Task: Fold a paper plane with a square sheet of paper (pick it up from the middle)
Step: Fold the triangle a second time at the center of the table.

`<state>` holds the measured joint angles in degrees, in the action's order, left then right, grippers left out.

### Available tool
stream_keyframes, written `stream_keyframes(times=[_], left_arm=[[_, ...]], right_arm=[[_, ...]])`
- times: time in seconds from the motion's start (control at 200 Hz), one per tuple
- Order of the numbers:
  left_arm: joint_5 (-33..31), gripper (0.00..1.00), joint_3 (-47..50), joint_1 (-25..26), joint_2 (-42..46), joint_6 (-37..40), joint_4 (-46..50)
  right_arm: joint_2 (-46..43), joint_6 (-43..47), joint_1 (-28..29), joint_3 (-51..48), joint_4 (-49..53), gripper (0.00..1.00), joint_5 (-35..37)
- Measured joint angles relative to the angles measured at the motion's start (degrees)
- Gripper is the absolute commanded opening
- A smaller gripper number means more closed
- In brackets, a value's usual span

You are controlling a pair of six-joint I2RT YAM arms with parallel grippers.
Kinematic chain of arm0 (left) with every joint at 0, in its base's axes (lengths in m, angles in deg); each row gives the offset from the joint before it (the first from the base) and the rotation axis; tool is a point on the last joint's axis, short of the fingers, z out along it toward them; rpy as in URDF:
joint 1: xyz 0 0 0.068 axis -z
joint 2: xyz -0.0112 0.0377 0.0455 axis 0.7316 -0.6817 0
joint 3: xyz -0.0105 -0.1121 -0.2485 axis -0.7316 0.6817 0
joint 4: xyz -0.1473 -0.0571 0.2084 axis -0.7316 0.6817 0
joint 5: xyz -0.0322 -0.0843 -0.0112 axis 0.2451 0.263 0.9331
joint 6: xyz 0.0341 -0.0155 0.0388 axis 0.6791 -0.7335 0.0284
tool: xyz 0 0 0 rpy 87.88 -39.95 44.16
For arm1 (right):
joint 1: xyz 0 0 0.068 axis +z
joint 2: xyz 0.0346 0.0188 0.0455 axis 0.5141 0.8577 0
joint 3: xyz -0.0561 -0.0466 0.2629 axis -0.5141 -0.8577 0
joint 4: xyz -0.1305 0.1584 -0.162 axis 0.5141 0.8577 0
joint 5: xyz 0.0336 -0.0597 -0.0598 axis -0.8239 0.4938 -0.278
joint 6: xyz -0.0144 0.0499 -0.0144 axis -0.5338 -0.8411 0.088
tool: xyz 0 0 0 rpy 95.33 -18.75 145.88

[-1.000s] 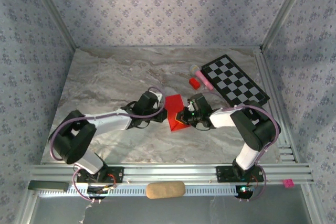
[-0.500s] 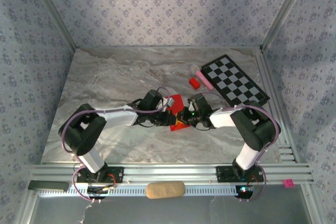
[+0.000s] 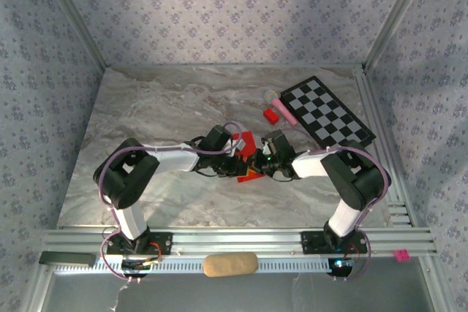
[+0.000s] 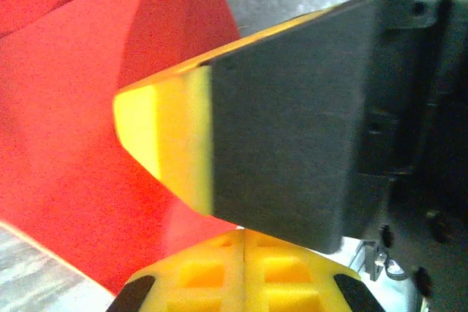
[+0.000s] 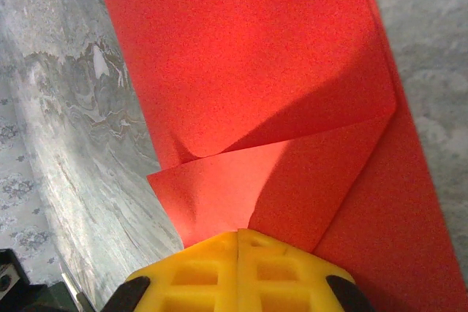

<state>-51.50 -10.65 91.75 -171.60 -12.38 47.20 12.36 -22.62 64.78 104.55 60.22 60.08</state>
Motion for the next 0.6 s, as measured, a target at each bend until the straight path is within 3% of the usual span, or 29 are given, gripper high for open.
stream_keyframes(times=[0.6], left_arm=[[-3.3, 0.00, 0.0, 0.0, -1.2, 0.9, 1.2]], right_arm=[[0.0, 0.0, 0.0, 0.0, 0.0, 0.00, 0.0]])
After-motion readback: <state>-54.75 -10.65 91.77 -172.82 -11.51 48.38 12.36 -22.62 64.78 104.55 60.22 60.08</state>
